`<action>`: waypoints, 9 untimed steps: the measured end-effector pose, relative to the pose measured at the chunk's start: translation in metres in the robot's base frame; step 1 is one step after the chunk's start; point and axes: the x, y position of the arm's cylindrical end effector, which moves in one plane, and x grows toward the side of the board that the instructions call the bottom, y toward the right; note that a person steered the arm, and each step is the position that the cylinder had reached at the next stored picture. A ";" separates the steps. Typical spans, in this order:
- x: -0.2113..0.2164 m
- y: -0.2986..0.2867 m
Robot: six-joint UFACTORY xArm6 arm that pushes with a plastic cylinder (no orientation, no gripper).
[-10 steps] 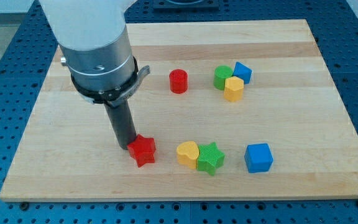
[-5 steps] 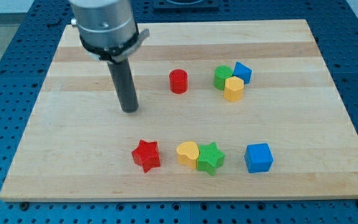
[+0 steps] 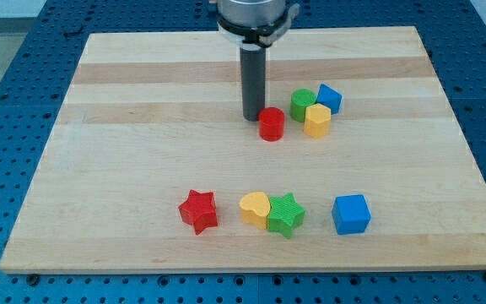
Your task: Slide red circle towards green star
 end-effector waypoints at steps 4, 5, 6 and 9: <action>-0.011 0.020; 0.009 0.020; 0.030 0.020; 0.049 0.020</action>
